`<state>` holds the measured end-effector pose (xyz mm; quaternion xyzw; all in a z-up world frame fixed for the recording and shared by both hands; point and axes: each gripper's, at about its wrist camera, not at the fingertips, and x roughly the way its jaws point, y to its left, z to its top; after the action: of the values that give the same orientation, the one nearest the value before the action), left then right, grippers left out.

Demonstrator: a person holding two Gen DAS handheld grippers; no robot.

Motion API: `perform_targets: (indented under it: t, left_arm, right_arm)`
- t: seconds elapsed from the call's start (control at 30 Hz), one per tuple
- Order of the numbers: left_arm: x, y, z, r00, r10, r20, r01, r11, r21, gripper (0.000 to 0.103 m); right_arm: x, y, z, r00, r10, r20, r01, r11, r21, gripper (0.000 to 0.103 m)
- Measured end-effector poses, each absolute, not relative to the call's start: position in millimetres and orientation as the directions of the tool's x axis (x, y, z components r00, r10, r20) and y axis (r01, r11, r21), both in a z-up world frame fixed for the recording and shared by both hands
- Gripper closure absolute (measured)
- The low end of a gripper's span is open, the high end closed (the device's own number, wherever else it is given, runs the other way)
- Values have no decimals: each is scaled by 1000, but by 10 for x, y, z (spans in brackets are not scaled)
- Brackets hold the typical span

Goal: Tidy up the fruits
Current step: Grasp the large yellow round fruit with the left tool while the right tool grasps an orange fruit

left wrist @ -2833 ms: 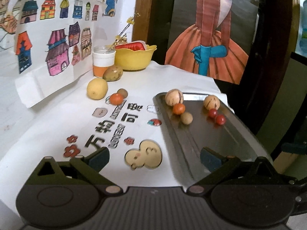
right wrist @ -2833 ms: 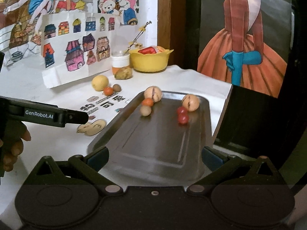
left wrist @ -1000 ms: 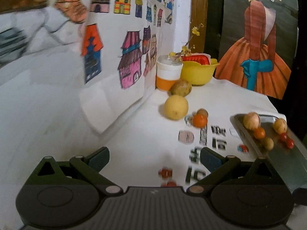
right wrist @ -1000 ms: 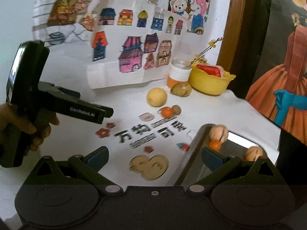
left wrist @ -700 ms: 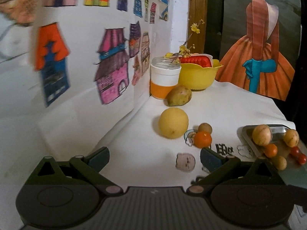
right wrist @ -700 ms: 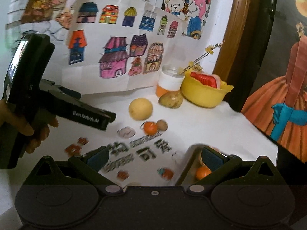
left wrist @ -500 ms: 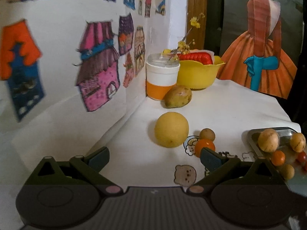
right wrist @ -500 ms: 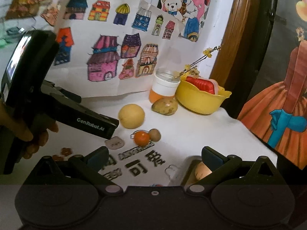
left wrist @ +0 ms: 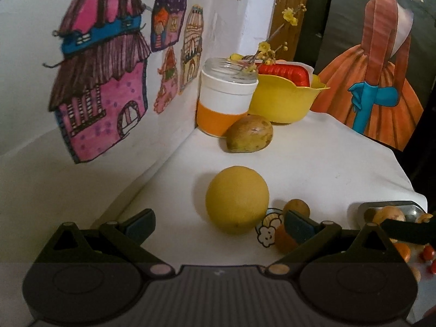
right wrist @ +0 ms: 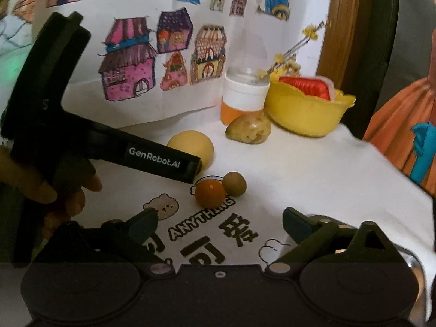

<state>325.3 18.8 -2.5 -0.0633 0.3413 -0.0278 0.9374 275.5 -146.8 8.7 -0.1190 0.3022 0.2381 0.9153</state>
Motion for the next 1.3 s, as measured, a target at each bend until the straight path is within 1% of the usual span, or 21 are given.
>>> perform_targets:
  t: [0.23, 0.3, 0.33, 0.4, 0.5, 0.63, 0.7, 0.9, 1.0, 1.07, 1.13, 1.17, 1.3]
  left_arm:
    - [3362, 216, -60, 761, -110, -640, -5, 985, -175, 1]
    - [3369, 227, -62, 764, -116, -635, -3, 983, -183, 2]
    - [3368, 235, -59, 766, -120, -632, 0, 982, -186, 4]
    - [3379, 240, -58, 769, -125, -627, 3, 981, -192, 7]
    - [3387, 252, -68, 764, -134, -631, 5, 979, -202, 14]
    - [3387, 268, -75, 764, -149, -628, 11, 976, -219, 18]
    - [3396, 272, -80, 762, -159, -628, 15, 973, -229, 20]
    - [3431, 251, -113, 750, -198, -632, 39, 966, -256, 33]
    - [3442, 241, -125, 745, -206, -634, 43, 964, -262, 36]
    - [3450, 241, -132, 743, -210, -635, 43, 962, -268, 38]
    - [3454, 238, -137, 741, -221, -634, 51, 960, -275, 43]
    - [3455, 234, -138, 740, -227, -633, 56, 959, -278, 45]
    - [3448, 220, -139, 741, -222, -633, 54, 960, -274, 45]
  right_arm:
    - [2928, -1397, 45, 679, 371, -633, -503, 864, -33, 19]
    - [2961, -1362, 35, 673, 373, -639, -506, 862, -30, 25]
    - [2979, -1343, 30, 672, 372, -641, -508, 861, -32, 27]
    - [3011, -1310, 21, 671, 368, -644, -505, 862, -34, 34]
    - [3057, -1287, 9, 666, 368, -649, -504, 863, -28, 43]
    - [3097, -1265, -17, 664, 362, -654, -505, 863, -35, 49]
    - [3112, -1251, -37, 662, 357, -659, -510, 859, -46, 53]
    - [3139, -1228, -77, 660, 360, -660, -525, 849, -61, 64]
    - [3144, -1217, -84, 659, 369, -655, -534, 843, -61, 68]
    - [3146, -1209, -93, 663, 370, -651, -536, 842, -67, 69]
    - [3152, -1214, -95, 663, 375, -649, -537, 841, -63, 69]
    - [3157, -1219, -96, 662, 377, -648, -537, 841, -59, 70]
    - [3161, -1231, -95, 659, 382, -647, -537, 842, -49, 70]
